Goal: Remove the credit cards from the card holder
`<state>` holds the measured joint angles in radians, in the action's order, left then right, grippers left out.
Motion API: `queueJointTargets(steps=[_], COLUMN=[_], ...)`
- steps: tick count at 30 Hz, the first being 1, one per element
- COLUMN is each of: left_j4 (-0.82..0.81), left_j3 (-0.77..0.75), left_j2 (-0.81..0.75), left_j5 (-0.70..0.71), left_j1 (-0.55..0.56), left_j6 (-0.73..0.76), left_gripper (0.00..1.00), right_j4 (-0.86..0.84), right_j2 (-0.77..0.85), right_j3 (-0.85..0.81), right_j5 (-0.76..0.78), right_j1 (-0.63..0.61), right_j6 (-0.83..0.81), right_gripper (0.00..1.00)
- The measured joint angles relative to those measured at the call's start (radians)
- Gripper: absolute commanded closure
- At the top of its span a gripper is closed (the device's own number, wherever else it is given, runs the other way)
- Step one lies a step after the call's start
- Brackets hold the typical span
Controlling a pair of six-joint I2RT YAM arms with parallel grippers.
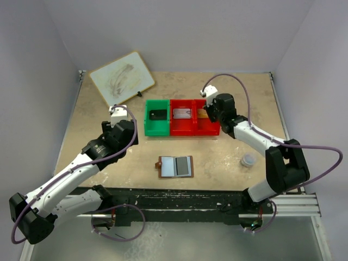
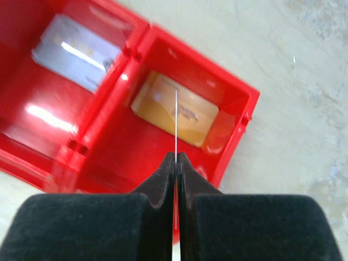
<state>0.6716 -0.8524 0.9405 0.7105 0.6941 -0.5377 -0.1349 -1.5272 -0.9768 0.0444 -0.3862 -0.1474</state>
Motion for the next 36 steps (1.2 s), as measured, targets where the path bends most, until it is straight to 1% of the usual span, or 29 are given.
queueJointTargets(steps=[3, 7, 15, 20, 23, 28, 32, 36], left_j4=[0.000, 0.000, 0.001, 0.000, 0.000, 0.000, 0.000, -0.001], left_j3=[0.000, 0.000, 0.000, 0.000, 0.000, 0.000, 0.000, 0.000], left_j2=[-0.001, -0.007, -0.007, -0.009, -0.017, -0.023, -0.022, -0.019], left_j5=[0.000, 0.000, 0.000, 0.000, 0.000, 0.000, 0.000, 0.000], left_j1=[0.000, 0.000, 0.000, 0.000, 0.000, 0.000, 0.000, 0.000], left_j6=[0.000, 0.000, 0.000, 0.000, 0.000, 0.000, 0.000, 0.000], left_gripper=[0.25, 0.25, 0.25, 0.25, 0.25, 0.24, 0.24, 0.24], right_j4=[-0.021, -0.052, -0.154, -0.170, -0.183, -0.207, -0.152, -0.114], right_j2=[0.012, 0.034, 0.033, -0.010, -0.045, -0.079, -0.137, -0.149], right_j3=[0.072, 0.133, 0.133, 0.126, 0.120, 0.104, 0.045, -0.002], right_j5=[0.016, -0.014, -0.026, -0.056, -0.074, -0.116, -0.148, -0.183], right_j1=[0.000, 0.000, 0.000, 0.000, 0.000, 0.002, 0.008, 0.014], right_j6=[-0.133, -0.298, -0.536, -0.657, -0.715, -0.760, -0.789, -0.808], right_gripper=[1.00, 1.00, 1.00, 1.00, 1.00, 1.00, 1.00, 1.00])
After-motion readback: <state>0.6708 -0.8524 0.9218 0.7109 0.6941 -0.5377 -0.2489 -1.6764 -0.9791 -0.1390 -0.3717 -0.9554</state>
